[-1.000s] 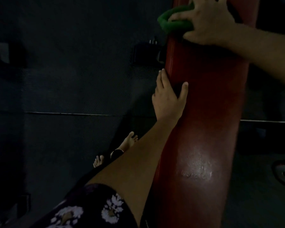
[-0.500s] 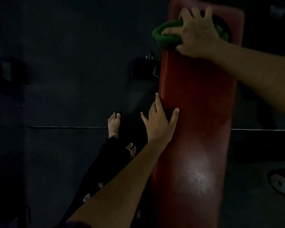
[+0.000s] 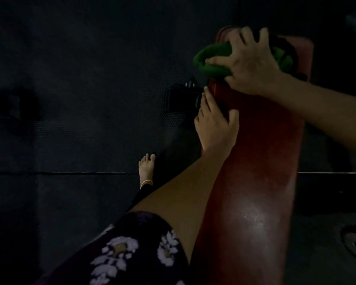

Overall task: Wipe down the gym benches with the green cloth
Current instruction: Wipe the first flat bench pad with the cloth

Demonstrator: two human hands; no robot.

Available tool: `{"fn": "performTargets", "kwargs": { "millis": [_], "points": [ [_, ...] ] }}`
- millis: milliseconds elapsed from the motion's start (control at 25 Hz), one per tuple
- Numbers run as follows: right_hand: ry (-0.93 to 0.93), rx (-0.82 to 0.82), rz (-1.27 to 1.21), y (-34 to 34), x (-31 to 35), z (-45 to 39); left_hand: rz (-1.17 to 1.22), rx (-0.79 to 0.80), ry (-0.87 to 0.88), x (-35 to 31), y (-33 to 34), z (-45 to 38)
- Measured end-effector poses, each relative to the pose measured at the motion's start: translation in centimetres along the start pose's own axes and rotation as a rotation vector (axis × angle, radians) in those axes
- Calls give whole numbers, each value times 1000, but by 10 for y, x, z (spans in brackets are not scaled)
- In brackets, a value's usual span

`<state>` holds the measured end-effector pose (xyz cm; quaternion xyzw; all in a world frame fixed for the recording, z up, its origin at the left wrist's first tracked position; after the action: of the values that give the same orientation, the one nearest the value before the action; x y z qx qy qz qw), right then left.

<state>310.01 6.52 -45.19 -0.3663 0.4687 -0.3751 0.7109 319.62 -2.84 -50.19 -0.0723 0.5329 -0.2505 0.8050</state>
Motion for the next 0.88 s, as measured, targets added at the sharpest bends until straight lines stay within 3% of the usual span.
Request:
{"fn": "performTargets", "kwargs": {
  "millis": [80,120,240,320,440,560,640,880],
  "points": [
    [-114,17,10,-4,-2,-5,-64,-20,8,5,0,-2],
    [-85,26,1,-6,-11,-15,-76,-24,5,5,1,-3],
    [224,78,-165,-1,-41,-49,-60,-35,16,-1,2,-4],
    [324,114,-232,4,-53,-50,-36,-29,10,-1,1,-4],
    [431,189,-282,26,-76,-16,-16,-2,-7,-1,-1,-6],
    [777,301,-356,53,-110,33,-10,0,-6,-2,0,-7],
    [879,340,-356,53,-109,34,-5,-17,-3,-4,0,-8],
    [573,155,-345,8,-34,-36,6,-59,1,2,-2,-11]
  ]
}}
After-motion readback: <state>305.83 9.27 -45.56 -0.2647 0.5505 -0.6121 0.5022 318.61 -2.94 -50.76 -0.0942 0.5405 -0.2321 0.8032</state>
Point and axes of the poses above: each hand's wrist, its own z-axis away from the middle knuckle, its own y-axis out of the palm, x = y × z, the point moved 4 cm from there along -z, towards the middle knuckle, and after that the axes turned 11 degrees about z, right-handed, at the moved point
